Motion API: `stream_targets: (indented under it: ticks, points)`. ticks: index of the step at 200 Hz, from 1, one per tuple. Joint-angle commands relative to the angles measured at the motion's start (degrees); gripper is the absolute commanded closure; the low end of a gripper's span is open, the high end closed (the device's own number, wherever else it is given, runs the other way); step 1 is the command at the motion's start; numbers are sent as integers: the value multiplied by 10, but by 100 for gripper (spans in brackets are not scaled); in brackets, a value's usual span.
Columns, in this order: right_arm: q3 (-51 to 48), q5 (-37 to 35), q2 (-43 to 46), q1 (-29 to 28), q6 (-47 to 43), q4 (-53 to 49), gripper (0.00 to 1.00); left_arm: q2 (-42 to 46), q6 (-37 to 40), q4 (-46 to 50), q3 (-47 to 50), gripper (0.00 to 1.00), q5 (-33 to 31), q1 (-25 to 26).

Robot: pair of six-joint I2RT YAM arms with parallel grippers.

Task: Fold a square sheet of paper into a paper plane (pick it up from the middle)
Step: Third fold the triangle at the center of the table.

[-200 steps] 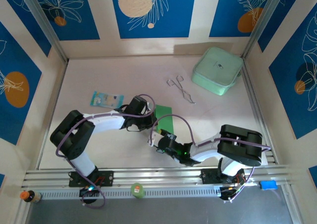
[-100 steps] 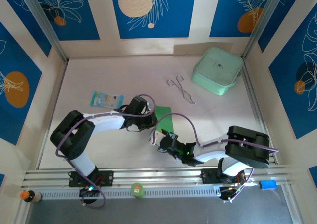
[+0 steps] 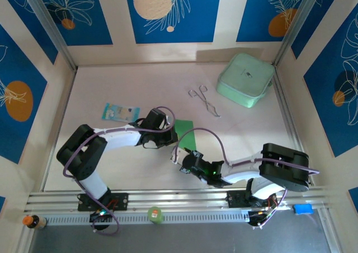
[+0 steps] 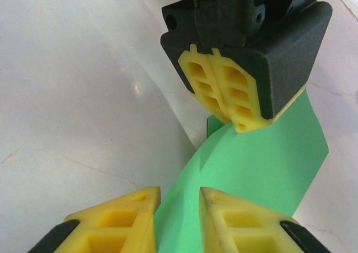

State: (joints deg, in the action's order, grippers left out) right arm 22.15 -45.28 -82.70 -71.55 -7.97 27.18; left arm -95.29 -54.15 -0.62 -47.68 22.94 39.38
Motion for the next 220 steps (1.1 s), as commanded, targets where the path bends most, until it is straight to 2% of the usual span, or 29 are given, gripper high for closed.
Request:
stream_targets:
  ticks: [1, 137, 161, 170, 195, 220]
  points:
    - [-8, 16, 17, 3, 14, 4, 77, 16, 1, 12, 1, 99, 7, -6]
    - [-4, 43, 34, 21, 42, -18, 97, 17, 0, 12, 4, 99, 5, -8]
    - [-3, 78, 50, 34, 71, -39, 100, 22, 3, 18, 3, 88, -1, -7]
    - [1, 102, 57, 44, 89, -59, 100, 28, 6, 27, 2, 79, -10, -7]
    - [15, 204, 76, 76, 136, -109, 100, 55, 20, 74, -5, 54, -59, -8]
    - [24, 312, 93, 120, 185, -146, 100, 87, 40, 130, -17, 43, -112, -12]
